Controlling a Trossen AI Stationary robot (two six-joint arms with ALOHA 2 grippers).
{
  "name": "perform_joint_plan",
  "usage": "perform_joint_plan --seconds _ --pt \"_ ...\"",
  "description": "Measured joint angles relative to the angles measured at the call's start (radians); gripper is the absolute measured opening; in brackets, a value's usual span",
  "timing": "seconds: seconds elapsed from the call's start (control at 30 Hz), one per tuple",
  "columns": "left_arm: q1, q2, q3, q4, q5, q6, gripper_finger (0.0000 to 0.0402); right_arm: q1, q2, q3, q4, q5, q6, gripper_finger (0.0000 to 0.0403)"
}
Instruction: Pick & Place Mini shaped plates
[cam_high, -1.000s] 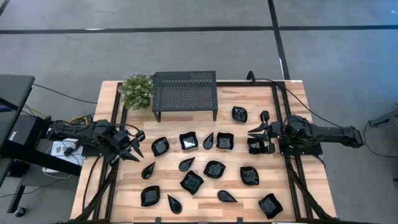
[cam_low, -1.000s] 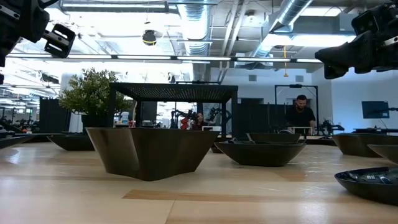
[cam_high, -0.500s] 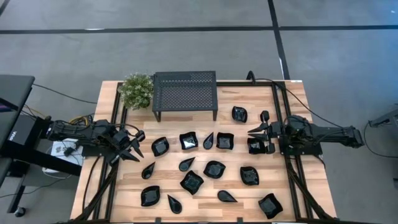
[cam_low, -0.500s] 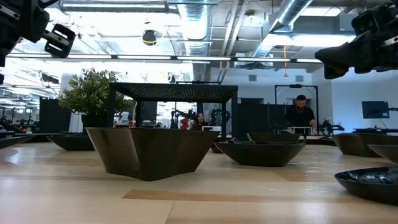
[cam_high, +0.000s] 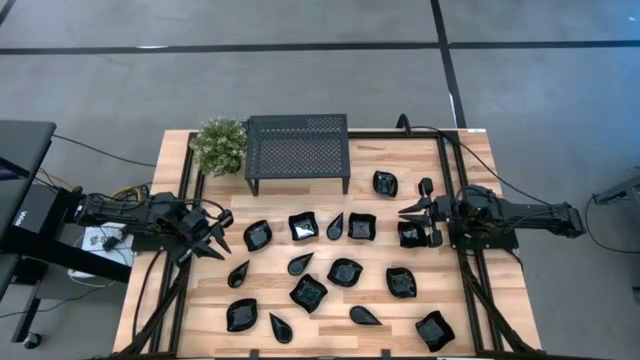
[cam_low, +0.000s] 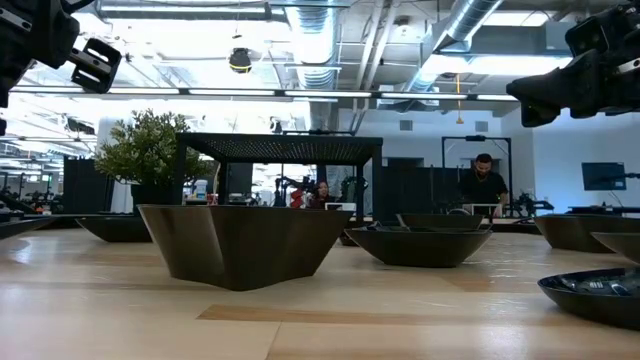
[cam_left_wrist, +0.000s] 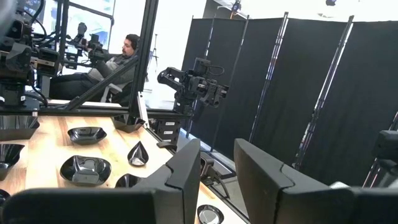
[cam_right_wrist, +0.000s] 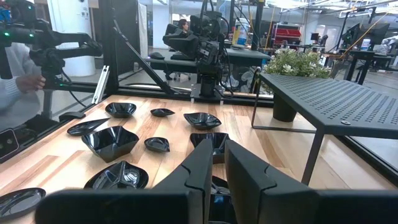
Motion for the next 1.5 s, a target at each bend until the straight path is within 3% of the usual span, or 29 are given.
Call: perform_joint_plan --seconds 0.73,1.07,1.17,1.33,1.5 --pt "0.000 0.000 0.000 0.012 -0.006 0.000 0.0100 0.000 0.000 0.000 0.000 0.000 0.000 0.0040" --pt "0.000 0.000 0.000 0.063 -0.282 0.050 0.0100 0.000 0.000 0.000 0.000 0.000 0.000 0.0039" --pt "0.000 0.003 0.000 0.092 -0.316 0.081 0.0100 0.000 0.000 0.000 0.000 0.000 0.000 0.0040" --pt "0.000 0.080 0.026 0.139 -0.325 0.077 0.0100 0.000 0.000 0.000 0.000 0.000 0.000 0.0039" --pt "0.000 0.305 0.156 0.138 -0.349 0.083 0.0100 0.000 0.000 0.000 0.000 0.000 0.000 0.0040"
